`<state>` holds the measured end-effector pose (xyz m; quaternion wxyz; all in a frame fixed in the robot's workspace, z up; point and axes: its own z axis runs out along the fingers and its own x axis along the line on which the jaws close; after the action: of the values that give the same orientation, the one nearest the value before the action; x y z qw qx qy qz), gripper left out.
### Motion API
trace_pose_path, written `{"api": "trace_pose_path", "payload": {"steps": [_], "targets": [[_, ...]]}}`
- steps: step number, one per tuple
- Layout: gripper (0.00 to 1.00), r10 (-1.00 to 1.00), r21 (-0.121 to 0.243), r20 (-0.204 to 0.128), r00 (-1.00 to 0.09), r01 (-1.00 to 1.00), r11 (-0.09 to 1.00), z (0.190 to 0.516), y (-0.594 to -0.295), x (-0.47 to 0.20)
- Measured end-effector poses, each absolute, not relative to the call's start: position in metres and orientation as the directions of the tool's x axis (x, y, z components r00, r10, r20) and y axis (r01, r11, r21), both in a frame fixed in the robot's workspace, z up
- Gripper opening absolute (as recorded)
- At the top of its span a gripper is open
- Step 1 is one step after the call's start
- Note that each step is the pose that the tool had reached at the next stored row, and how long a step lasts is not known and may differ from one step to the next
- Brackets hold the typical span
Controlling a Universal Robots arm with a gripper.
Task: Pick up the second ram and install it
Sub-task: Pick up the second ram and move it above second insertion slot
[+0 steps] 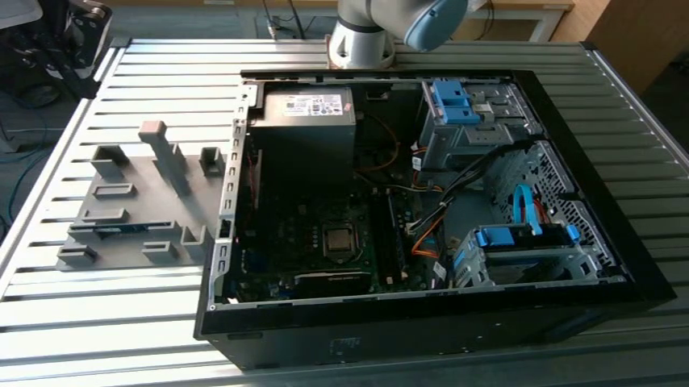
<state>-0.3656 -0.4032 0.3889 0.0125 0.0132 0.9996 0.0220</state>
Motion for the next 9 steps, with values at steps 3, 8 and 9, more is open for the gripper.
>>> {"api": "trace_pose_path", "payload": {"steps": [3, 8, 9], "targets": [[0.11, 0.013, 0.044, -0.024, -1.000, 0.012, 0.999, 0.3890, -0.4053, -0.3660], [0.11, 0.006, 0.042, -0.024, -1.000, 0.005, 0.999, 0.3890, -0.4084, -0.3668], [0.11, 0.006, 0.041, -0.025, -1.000, 0.005, 0.999, 0.3889, -0.4085, -0.3667]]}}
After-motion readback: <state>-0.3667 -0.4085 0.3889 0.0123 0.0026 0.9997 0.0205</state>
